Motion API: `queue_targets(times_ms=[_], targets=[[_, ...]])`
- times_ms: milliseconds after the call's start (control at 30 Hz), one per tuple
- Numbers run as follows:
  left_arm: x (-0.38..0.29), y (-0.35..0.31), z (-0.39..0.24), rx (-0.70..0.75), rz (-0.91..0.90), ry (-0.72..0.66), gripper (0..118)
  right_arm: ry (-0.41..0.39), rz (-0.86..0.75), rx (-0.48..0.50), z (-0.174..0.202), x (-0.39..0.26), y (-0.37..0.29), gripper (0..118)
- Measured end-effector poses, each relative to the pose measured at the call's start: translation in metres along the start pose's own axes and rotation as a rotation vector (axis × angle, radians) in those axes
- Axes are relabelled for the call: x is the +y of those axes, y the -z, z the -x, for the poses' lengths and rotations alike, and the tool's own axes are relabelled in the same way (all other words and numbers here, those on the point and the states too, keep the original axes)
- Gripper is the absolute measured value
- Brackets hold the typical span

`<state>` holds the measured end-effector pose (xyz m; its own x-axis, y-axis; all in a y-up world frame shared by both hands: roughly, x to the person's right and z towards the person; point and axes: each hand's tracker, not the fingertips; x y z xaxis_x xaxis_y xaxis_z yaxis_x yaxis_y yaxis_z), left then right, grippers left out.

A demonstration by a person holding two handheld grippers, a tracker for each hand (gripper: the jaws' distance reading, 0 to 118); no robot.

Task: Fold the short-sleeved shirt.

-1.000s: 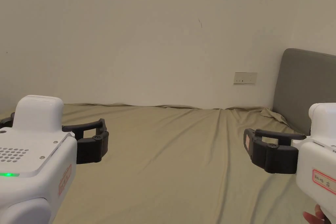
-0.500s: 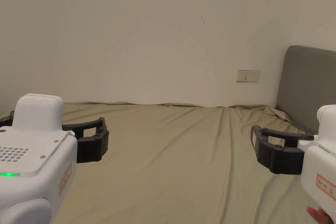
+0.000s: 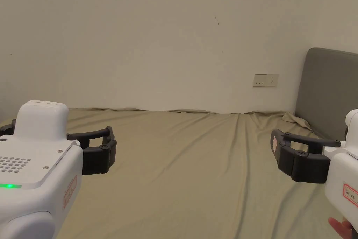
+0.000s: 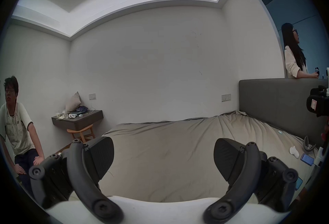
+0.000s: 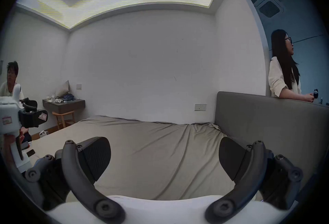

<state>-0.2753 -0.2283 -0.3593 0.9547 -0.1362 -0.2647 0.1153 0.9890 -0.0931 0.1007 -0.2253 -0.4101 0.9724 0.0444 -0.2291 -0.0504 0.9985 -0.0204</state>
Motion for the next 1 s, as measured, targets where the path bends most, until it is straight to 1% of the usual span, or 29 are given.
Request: queue_targets(times_ms=[200,400,833,1000], targets=[[0.0000,-0.0013,0.0003,-0.003,-0.002,-0.004,117,0.004,-0.005,-0.007,-0.0008,0.0008,-0.0004,118],[0.0002,-0.0011,0.0009,-0.005,0.001,-0.010,117,-0.013,-0.006,-0.009,0.0018,0.0001,-0.0010,118],[0.0013,-0.0015,0.0039,0.002,-0.002,-0.016,117,-0.023,-0.008,-0.010,0.0035,0.0007,0.0003,118],[0.0018,-0.0022,0.0047,0.004,0.001,-0.016,117,-0.017,-0.010,-0.007,0.0029,0.0012,0.0005,118]])
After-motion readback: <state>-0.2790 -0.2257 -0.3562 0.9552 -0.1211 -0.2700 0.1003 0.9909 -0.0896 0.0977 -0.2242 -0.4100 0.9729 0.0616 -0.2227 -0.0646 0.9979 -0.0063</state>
